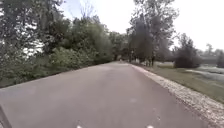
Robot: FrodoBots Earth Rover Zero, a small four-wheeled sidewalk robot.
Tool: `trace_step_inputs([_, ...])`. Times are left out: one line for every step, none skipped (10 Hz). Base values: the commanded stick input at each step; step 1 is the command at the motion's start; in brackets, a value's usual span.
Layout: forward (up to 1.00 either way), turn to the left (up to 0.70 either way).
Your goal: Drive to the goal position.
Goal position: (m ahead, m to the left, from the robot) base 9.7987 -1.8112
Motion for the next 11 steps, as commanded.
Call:
trace_step_inputs([0.70,0.00])
trace_step_inputs([0.70,0.00])
trace_step_inputs([0.70,0.00])
trace_step_inputs([0.70,0.00])
trace_step_inputs([0.70,0.00])
trace_step_inputs([0.70,0.00])
trace_step_inputs([0.70,0.00])
trace_step_inputs([0.70,-0.11])
trace_step_inputs([0.70,-0.35])
trace_step_inputs([0.70,-0.35])
trace_step_inputs([0.70,-0.35])
